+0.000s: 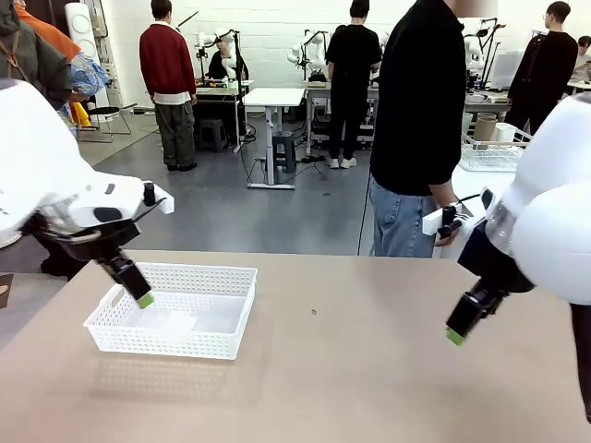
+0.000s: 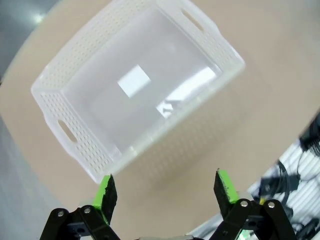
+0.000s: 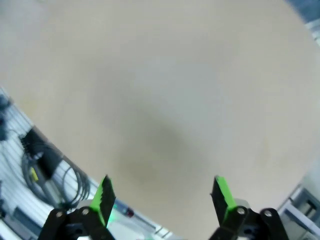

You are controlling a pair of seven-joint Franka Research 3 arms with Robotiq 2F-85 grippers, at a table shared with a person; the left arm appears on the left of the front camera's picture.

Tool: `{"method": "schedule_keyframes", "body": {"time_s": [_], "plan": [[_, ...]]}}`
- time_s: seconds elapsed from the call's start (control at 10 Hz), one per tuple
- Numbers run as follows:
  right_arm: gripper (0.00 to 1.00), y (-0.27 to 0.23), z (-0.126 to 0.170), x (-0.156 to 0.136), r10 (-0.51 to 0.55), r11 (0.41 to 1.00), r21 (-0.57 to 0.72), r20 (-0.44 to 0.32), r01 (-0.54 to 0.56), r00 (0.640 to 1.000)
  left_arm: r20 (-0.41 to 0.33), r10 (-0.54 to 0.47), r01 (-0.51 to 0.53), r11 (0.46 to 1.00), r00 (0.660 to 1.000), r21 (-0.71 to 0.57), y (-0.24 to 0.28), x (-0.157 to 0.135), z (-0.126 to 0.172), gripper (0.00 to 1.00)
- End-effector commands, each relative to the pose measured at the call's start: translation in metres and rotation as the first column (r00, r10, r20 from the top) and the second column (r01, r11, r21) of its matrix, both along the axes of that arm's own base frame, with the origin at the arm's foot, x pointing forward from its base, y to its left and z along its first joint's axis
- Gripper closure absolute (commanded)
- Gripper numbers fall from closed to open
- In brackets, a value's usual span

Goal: Clean and organize the cups into the basket.
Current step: Pick up the Organizing basket and move it to the center of the table, then pick up the Reusable plastic cup from the right side of the table and place it inside the Organizing basket.

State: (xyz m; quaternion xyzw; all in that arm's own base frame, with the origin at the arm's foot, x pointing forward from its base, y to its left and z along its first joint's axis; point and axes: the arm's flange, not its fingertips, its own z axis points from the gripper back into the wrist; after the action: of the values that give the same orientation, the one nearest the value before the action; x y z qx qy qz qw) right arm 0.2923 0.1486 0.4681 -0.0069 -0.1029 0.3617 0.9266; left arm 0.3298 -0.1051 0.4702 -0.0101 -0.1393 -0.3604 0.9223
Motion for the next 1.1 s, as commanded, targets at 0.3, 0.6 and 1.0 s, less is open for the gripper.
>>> {"method": "schedule_keyframes", "body": {"time_s": [0.3, 0.6, 1.0], "plan": [[0.0, 0.0, 0.0, 0.0, 0.0, 1.0, 0.0, 0.0, 0.0, 1.0, 0.0, 0.0, 0.0, 1.0, 1.0, 0.0, 0.0, 0.0, 0.0, 0.0], [0.0, -0.009, 0.001, 0.018, 0.14, 0.934, 0.352, -0.212, -0.058, 0.967, -0.157, -0.032, -0.008, 0.968, 0.987, -0.252, 0.027, 0.006, 0.003, 0.0], [0.0, -0.116, 0.006, 0.02, 0.043, 0.654, 0.719, -0.348, 0.237, 0.936, -0.407, -0.252, -0.253, 0.477, 0.878, -0.842, 0.166, 0.024, 0.009, 0.0]]}}
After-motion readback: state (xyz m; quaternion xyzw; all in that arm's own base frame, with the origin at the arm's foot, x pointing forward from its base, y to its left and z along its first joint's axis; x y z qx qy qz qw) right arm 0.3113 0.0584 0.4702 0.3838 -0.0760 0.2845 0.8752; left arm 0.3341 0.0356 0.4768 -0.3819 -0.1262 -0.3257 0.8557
